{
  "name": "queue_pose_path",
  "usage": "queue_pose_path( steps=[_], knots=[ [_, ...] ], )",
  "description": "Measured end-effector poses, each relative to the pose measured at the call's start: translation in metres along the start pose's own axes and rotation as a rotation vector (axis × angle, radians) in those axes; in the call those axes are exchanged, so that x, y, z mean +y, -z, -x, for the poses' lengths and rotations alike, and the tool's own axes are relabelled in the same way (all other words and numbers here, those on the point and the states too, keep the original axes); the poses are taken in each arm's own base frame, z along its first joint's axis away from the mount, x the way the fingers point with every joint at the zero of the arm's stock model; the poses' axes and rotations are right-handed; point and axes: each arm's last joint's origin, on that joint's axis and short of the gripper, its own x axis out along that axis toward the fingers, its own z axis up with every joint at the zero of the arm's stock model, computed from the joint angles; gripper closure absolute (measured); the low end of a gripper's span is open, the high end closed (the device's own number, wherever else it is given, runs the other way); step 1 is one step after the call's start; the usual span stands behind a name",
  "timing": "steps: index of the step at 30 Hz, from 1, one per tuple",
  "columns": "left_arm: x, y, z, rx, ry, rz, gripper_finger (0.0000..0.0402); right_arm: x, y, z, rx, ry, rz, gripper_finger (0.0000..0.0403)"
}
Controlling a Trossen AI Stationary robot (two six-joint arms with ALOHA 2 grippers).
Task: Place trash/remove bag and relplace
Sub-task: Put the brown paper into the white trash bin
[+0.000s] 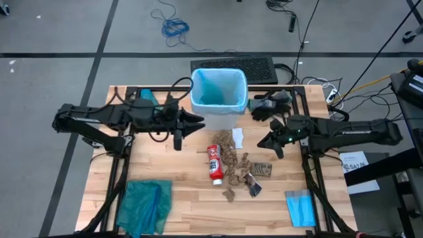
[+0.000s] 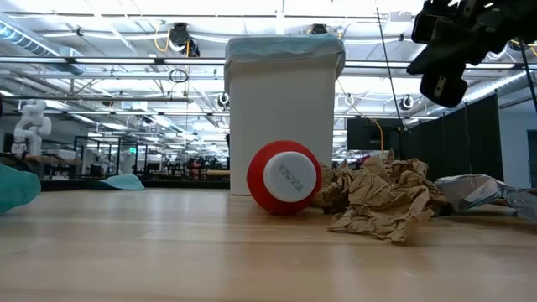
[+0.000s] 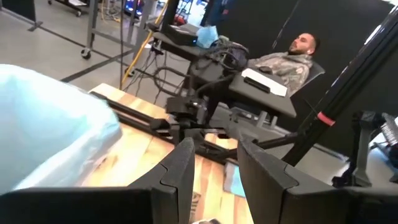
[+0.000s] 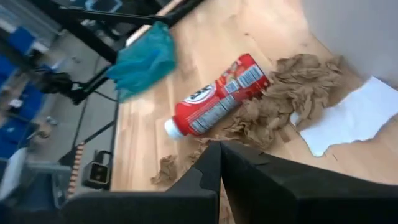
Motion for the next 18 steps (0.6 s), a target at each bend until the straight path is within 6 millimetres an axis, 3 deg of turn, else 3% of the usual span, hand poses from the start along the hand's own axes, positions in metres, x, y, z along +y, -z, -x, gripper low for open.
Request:
queue_pose_path(
  steps=[10, 14, 18],
  knots=[
    [0.005, 0.0, 0.022, 0.061, -0.024, -0.098, 0.0283, 0.015, 0.022, -0.046, 0.086, 0.102, -0.016, 0.0398],
    [0.007, 0.0, 0.029, 0.078, -0.03, -0.104, 0.0283, 0.017, 0.024, -0.062, 0.084, 0.089, -0.002, 0.0364],
    [0.007, 0.0, 0.034, 0.085, -0.021, -0.104, 0.0283, 0.005, 0.03, -0.073, 0.121, 0.209, -0.043, 0.0312]
  ],
)
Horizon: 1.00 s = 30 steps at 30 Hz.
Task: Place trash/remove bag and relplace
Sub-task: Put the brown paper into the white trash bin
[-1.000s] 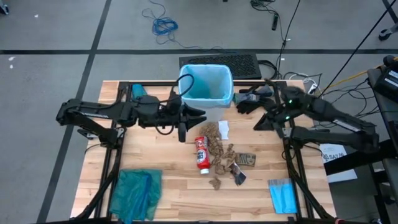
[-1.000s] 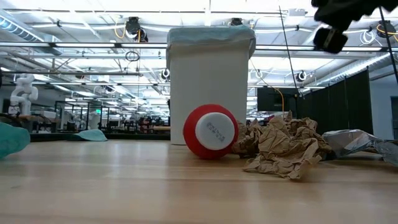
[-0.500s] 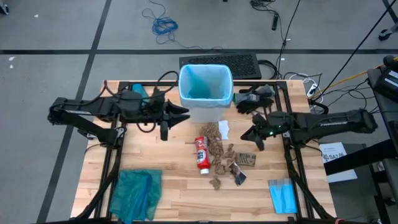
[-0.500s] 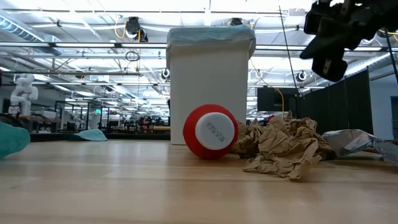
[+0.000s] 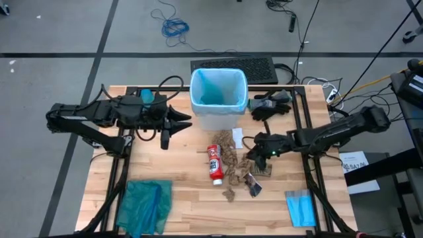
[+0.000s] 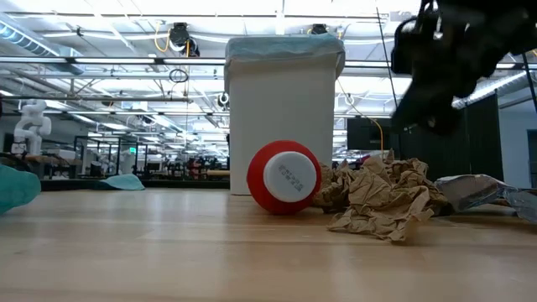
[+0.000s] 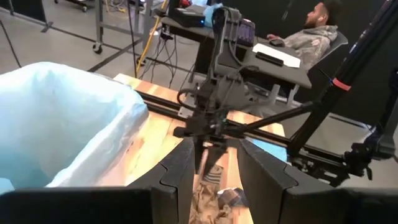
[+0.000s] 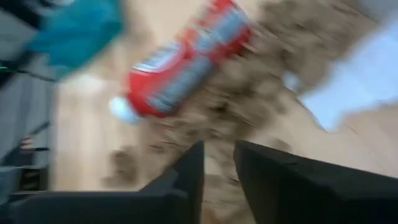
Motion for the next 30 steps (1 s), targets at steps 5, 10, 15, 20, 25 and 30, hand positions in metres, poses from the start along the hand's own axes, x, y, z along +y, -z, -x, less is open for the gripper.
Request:
queue_pose_path(
  steps=[5, 10, 15, 20, 25, 30],
  knots=[
    [-0.003, 0.001, 0.005, 0.009, 0.038, -0.003, 0.0283, -0.01, 0.001, -0.012, 0.023, 0.098, -0.059, 0.0251],
    [-0.005, 0.005, 0.007, 0.047, 0.042, -0.014, 0.0283, -0.012, 0.004, -0.026, 0.041, 0.106, -0.109, 0.0235],
    [-0.006, 0.009, 0.008, 0.086, 0.043, -0.025, 0.0283, -0.013, 0.007, -0.042, 0.054, 0.107, -0.15, 0.0265],
    [-0.007, 0.012, 0.009, 0.115, 0.041, -0.033, 0.0283, -0.013, 0.008, -0.054, 0.037, 0.082, -0.172, 0.0382],
    [-0.006, 0.014, 0.009, 0.131, 0.036, -0.038, 0.0283, -0.009, 0.01, -0.057, 0.031, 0.063, -0.214, 0.04],
    [-0.004, 0.016, 0.014, 0.155, 0.028, -0.044, 0.0283, 0.018, -0.009, -0.04, -0.096, -0.102, -0.195, 0.0402]
  ],
)
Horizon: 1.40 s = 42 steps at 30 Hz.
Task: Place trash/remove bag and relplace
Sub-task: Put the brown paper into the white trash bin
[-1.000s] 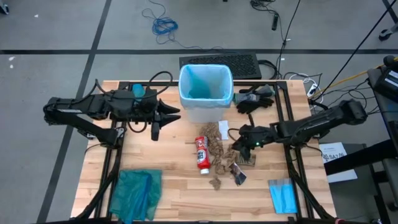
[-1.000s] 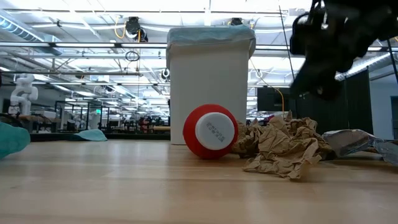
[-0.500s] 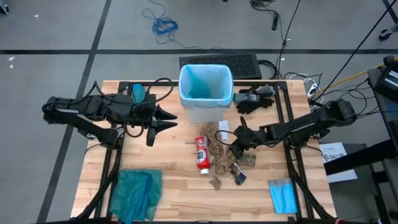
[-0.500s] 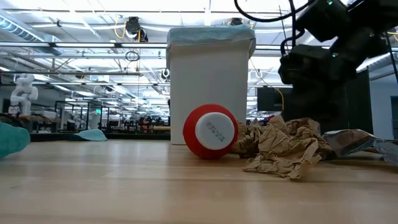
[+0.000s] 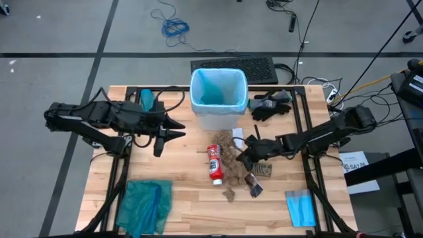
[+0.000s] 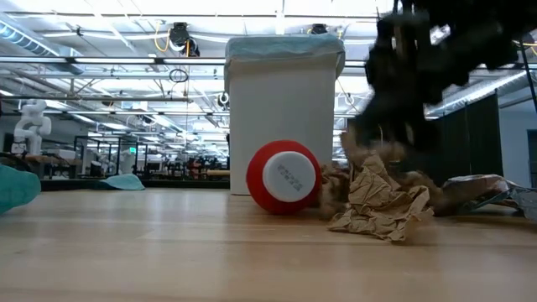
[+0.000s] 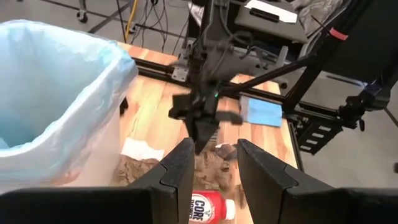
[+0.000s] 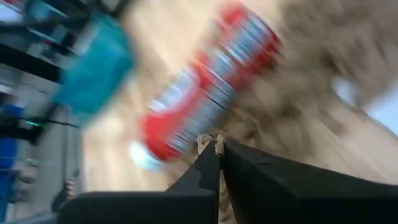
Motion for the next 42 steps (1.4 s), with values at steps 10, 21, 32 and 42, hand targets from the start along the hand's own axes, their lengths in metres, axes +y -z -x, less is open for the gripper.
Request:
queue_pose_path(
  steps=[10, 21, 32, 42],
  knots=[
    [0.002, -0.001, 0.01, -0.023, 0.007, 0.001, 0.0283, 0.093, -0.085, 0.069, -0.366, -0.3, 0.297, 0.0403],
    [0.001, -0.004, 0.011, -0.055, 0.001, -0.025, 0.0283, 0.129, -0.201, 0.139, -0.585, 0.084, 0.589, 0.0403],
    [0.001, -0.005, 0.01, -0.067, -0.013, -0.022, 0.0283, 0.06, -0.255, 0.081, -0.381, 0.246, 0.48, 0.0402],
    [0.002, -0.004, 0.01, -0.058, -0.014, -0.017, 0.0283, 0.058, -0.259, 0.091, -0.387, 0.234, 0.553, 0.032]
  ],
)
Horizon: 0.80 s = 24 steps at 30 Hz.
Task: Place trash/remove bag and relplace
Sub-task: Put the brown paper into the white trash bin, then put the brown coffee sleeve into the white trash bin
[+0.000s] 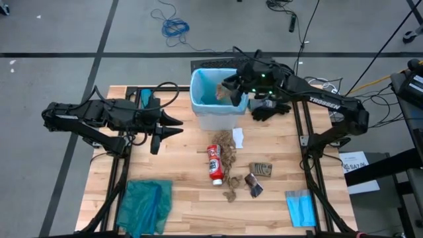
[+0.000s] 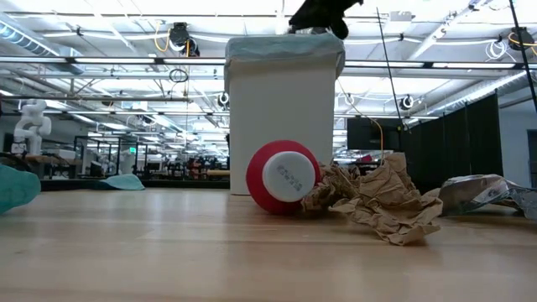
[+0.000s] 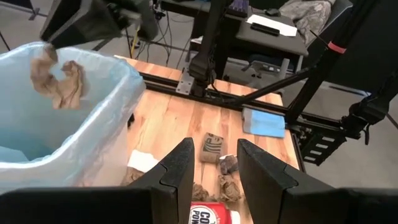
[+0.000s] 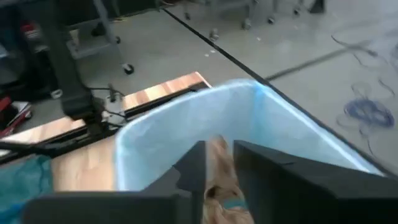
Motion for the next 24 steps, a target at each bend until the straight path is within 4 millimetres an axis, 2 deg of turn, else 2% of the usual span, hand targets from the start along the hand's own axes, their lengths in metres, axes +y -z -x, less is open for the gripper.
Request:
queue_pose_path(
  steps=[3, 7, 10, 14, 17, 21, 24],
  knots=[
    [0.0, 0.001, 0.0, 0.007, -0.002, -0.002, 0.0283, 0.002, -0.004, 0.009, -0.018, -0.042, 0.003, 0.0271],
    [0.001, 0.003, 0.0, 0.028, -0.008, -0.007, 0.0283, 0.0, -0.007, 0.019, -0.021, -0.061, -0.074, 0.021],
    [0.001, 0.003, 0.0, 0.029, -0.006, -0.005, 0.0283, -0.002, -0.002, 0.036, 0.073, -0.121, -0.125, 0.0183],
    [0.0, 0.004, 0.0, 0.047, 0.022, -0.007, 0.0283, 0.007, 0.02, 0.073, 0.325, -0.126, -0.093, 0.0182],
    [-0.002, 0.007, 0.001, 0.073, 0.029, -0.016, 0.0283, 0.02, 0.04, 0.093, 0.491, -0.132, -0.064, 0.0195],
    [-0.003, 0.008, 0.001, 0.085, 0.032, -0.02, 0.0283, 0.04, 0.063, 0.107, 0.573, -0.19, -0.096, 0.0208],
    [-0.003, 0.009, -0.001, 0.09, 0.03, -0.02, 0.0283, 0.05, 0.091, 0.108, 0.667, -0.2, -0.118, 0.0211]
  ],
)
